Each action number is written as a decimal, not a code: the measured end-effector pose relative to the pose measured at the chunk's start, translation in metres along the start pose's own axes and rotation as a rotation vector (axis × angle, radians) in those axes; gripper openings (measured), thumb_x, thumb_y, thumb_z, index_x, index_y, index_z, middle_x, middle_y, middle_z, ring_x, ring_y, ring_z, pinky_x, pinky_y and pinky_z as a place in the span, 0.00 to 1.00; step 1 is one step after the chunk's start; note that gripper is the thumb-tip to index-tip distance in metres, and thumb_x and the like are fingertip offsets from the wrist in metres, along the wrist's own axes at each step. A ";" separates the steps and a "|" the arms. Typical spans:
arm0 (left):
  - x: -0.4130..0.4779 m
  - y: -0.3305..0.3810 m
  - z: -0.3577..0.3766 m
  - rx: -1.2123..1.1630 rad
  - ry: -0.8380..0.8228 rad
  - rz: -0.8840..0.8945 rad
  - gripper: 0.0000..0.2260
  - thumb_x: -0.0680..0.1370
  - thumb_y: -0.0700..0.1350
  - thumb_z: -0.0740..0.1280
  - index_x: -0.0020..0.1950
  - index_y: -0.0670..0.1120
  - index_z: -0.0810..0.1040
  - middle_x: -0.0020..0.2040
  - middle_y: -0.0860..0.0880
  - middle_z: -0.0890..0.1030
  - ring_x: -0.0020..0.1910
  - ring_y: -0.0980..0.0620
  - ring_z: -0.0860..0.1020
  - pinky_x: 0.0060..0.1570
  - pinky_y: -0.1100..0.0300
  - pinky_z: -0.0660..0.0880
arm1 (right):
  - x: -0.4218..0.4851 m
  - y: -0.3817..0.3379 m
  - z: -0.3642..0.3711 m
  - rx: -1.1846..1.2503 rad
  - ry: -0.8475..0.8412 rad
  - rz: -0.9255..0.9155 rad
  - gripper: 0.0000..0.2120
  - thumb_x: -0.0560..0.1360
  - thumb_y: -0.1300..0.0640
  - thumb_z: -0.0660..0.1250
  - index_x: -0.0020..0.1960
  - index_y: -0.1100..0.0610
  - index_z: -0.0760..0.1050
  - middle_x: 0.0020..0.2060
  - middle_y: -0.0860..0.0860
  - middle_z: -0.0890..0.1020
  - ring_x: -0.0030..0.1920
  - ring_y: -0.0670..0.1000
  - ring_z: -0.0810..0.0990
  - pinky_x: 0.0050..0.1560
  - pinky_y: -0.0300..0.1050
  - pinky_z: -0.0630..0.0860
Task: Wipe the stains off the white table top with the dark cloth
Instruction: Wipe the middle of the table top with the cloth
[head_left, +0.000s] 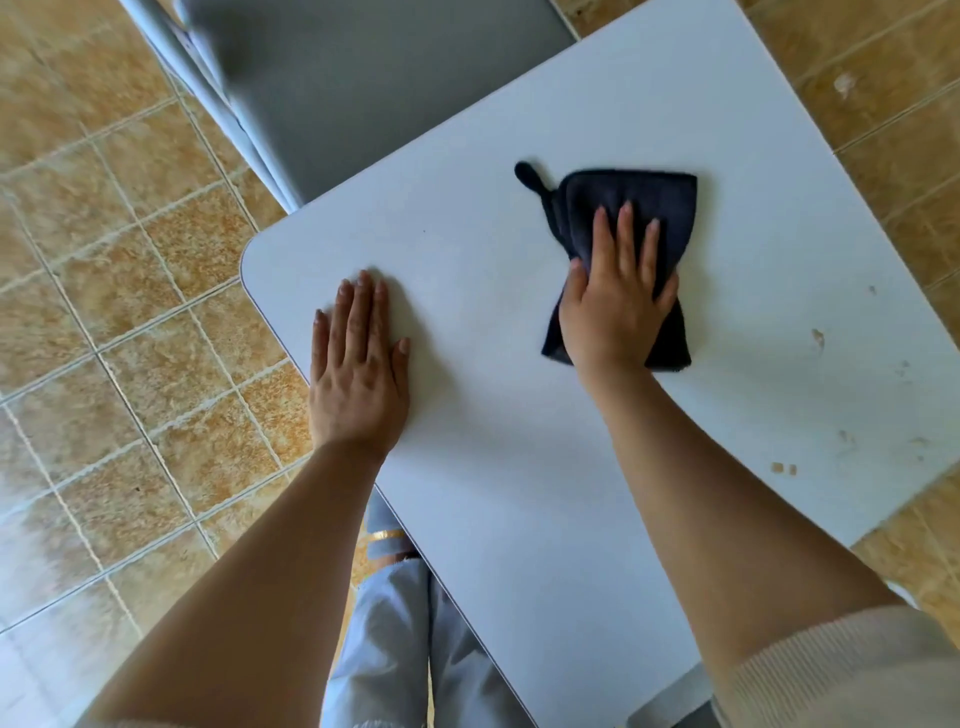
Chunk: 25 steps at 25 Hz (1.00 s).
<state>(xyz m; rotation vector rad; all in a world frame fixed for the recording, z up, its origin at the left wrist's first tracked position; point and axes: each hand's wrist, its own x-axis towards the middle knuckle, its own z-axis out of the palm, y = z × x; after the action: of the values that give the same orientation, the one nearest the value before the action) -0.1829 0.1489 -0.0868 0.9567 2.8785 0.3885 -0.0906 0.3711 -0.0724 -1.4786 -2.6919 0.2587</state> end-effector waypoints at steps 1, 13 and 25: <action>0.000 0.000 -0.001 -0.002 -0.003 0.001 0.26 0.83 0.51 0.48 0.79 0.42 0.55 0.79 0.45 0.56 0.78 0.50 0.51 0.76 0.54 0.43 | 0.012 -0.017 0.002 0.003 -0.027 -0.011 0.25 0.83 0.48 0.56 0.79 0.47 0.59 0.80 0.47 0.58 0.81 0.54 0.53 0.75 0.62 0.54; -0.037 -0.022 -0.012 -0.025 -0.009 -0.108 0.26 0.83 0.52 0.49 0.79 0.41 0.54 0.79 0.45 0.55 0.78 0.49 0.51 0.76 0.54 0.42 | -0.104 -0.029 0.011 -0.020 0.005 -0.532 0.23 0.82 0.50 0.58 0.76 0.48 0.66 0.77 0.47 0.66 0.78 0.53 0.63 0.72 0.59 0.64; -0.049 -0.039 -0.021 -0.043 -0.040 -0.094 0.26 0.83 0.52 0.47 0.79 0.40 0.52 0.79 0.44 0.54 0.78 0.49 0.50 0.77 0.54 0.43 | -0.052 -0.111 0.029 0.036 -0.031 -0.325 0.25 0.80 0.47 0.57 0.77 0.46 0.65 0.78 0.47 0.64 0.79 0.54 0.60 0.73 0.62 0.59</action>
<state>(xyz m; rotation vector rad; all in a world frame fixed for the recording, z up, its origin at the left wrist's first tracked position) -0.1692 0.0854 -0.0772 0.8096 2.8532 0.4159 -0.1589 0.2659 -0.0798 -1.0127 -2.8772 0.3096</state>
